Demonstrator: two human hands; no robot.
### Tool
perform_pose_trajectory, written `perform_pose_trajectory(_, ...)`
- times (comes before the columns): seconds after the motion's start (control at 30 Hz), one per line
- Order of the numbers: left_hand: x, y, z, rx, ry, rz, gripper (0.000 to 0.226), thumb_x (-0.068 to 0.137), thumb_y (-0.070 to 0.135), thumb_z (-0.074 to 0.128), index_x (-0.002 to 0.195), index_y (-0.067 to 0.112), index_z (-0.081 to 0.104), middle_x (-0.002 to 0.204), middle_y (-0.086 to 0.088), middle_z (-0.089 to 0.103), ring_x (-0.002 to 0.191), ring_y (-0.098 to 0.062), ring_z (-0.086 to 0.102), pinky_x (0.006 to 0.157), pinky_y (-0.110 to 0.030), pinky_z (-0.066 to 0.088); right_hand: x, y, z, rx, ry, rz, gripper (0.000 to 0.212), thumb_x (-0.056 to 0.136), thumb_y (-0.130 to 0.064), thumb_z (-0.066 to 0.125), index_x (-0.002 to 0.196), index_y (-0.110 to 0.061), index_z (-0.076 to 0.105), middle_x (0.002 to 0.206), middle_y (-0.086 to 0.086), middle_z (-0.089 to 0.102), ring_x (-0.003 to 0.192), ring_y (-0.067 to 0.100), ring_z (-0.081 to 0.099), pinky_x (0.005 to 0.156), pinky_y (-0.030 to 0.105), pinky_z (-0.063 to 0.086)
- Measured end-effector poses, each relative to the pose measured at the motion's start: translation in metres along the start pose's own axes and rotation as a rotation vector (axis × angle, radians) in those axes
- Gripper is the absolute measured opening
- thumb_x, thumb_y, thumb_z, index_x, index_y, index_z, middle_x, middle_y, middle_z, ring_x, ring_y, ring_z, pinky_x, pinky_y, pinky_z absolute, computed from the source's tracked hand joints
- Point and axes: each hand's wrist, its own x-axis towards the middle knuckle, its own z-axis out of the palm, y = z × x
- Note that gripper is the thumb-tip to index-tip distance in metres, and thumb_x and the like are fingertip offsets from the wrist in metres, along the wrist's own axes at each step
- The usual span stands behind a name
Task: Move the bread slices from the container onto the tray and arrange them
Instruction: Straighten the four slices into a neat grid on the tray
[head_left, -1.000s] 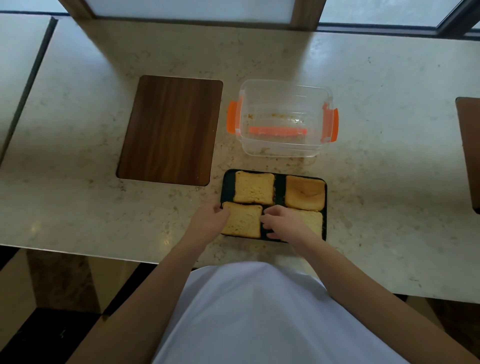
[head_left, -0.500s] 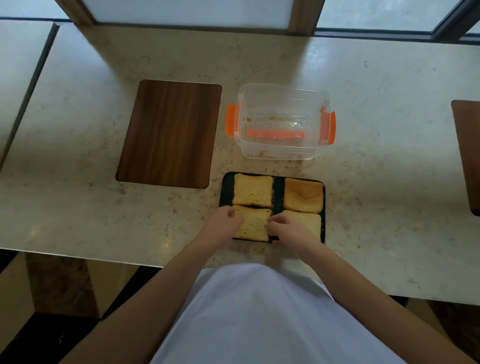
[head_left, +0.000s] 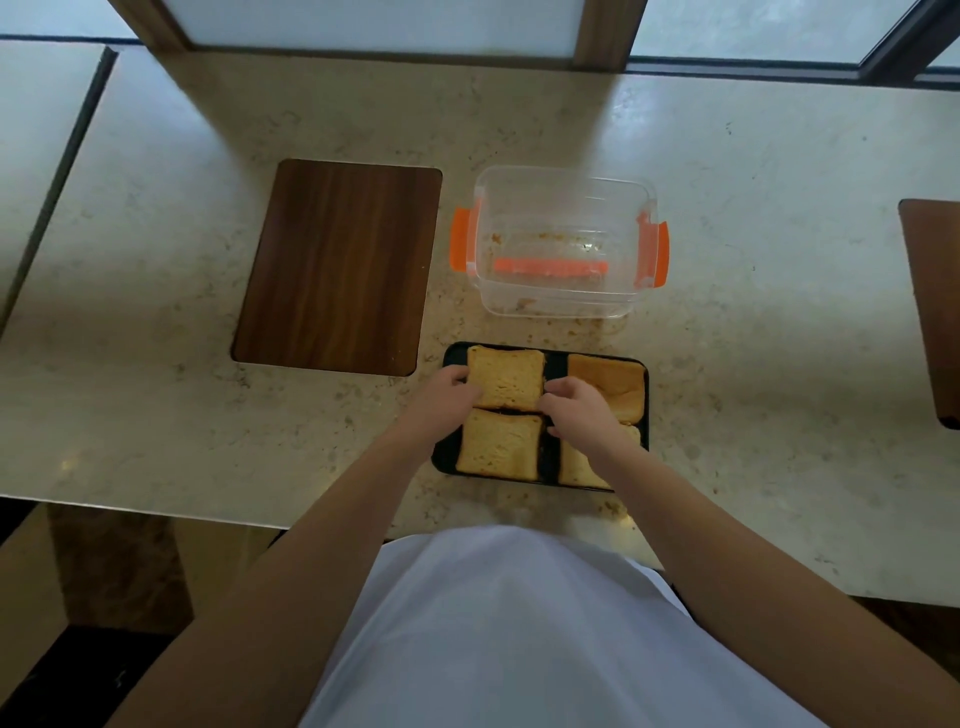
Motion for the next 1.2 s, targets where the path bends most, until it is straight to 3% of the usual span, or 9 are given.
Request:
perform_pose_trajectory(0.1,0.004,0.002,0.001,0.004,-0.010,-0.051,0.057,0.096,0.033,0.053,0.150,0.019,0.039,0.099,0.006,0.057,0.085,-0.012,0.055,0.080,-0.039,0.049,0.003,-0.003,0.002,-0.032,-0.023,0.023,0.049,0.095,-0.025,0.059,0.142,-0.014,0.051,0.119,-0.002,0.062,0.103,0.015,0.060,0.098,0.046,0.055)
perform_pose_trajectory(0.2,0.005,0.003,0.003,0.005,-0.032,-0.095,0.060,0.096,0.034,0.054,0.151,0.022,0.036,0.143,-0.004,0.048,0.123,-0.027,0.050,0.087,-0.046,0.049,0.003,-0.003,0.003,-0.044,-0.032,0.058,0.050,0.096,-0.026,0.058,0.143,-0.012,0.051,0.099,-0.010,0.058,0.089,0.010,0.059,0.092,0.044,0.058)
perform_pose_trajectory(0.27,0.005,0.003,0.004,0.002,-0.036,-0.111,0.060,0.095,0.035,0.054,0.151,0.024,0.035,0.152,-0.005,0.040,0.129,-0.030,0.045,0.085,-0.046,0.049,0.002,-0.003,0.006,-0.056,-0.034,0.064,0.051,0.097,-0.027,0.057,0.145,-0.011,0.050,0.097,-0.011,0.056,0.086,0.010,0.058,0.092,0.044,0.058)
perform_pose_trajectory(0.47,0.005,0.005,0.003,-0.008,-0.052,-0.131,0.057,0.095,0.036,0.053,0.149,0.027,0.037,0.148,-0.005,0.044,0.122,-0.027,0.048,0.085,-0.044,0.050,0.003,-0.005,0.010,-0.054,-0.035,0.071,0.050,0.096,-0.028,0.057,0.142,-0.010,0.053,0.089,-0.014,0.055,0.086,0.011,0.060,0.094,0.045,0.057)
perform_pose_trajectory(0.77,0.003,0.007,-0.003,-0.032,-0.050,-0.149,0.046,0.096,0.045,0.043,0.137,0.025,0.049,0.136,-0.002,0.051,0.121,-0.026,0.051,0.096,-0.053,0.051,0.008,-0.008,0.013,-0.026,-0.057,0.090,0.047,0.095,-0.027,0.058,0.139,-0.009,0.056,0.097,-0.010,0.057,0.092,0.013,0.061,0.097,0.046,0.056)
perform_pose_trajectory(1.2,-0.002,0.006,-0.013,-0.041,-0.047,-0.191,0.047,0.092,0.049,0.048,0.134,0.027,0.050,0.139,0.001,0.051,0.122,-0.025,0.051,0.088,-0.052,0.055,0.010,-0.014,0.023,-0.040,-0.064,0.096,0.048,0.095,-0.029,0.058,0.140,-0.009,0.055,0.095,-0.011,0.056,0.089,0.011,0.059,0.097,0.046,0.055)
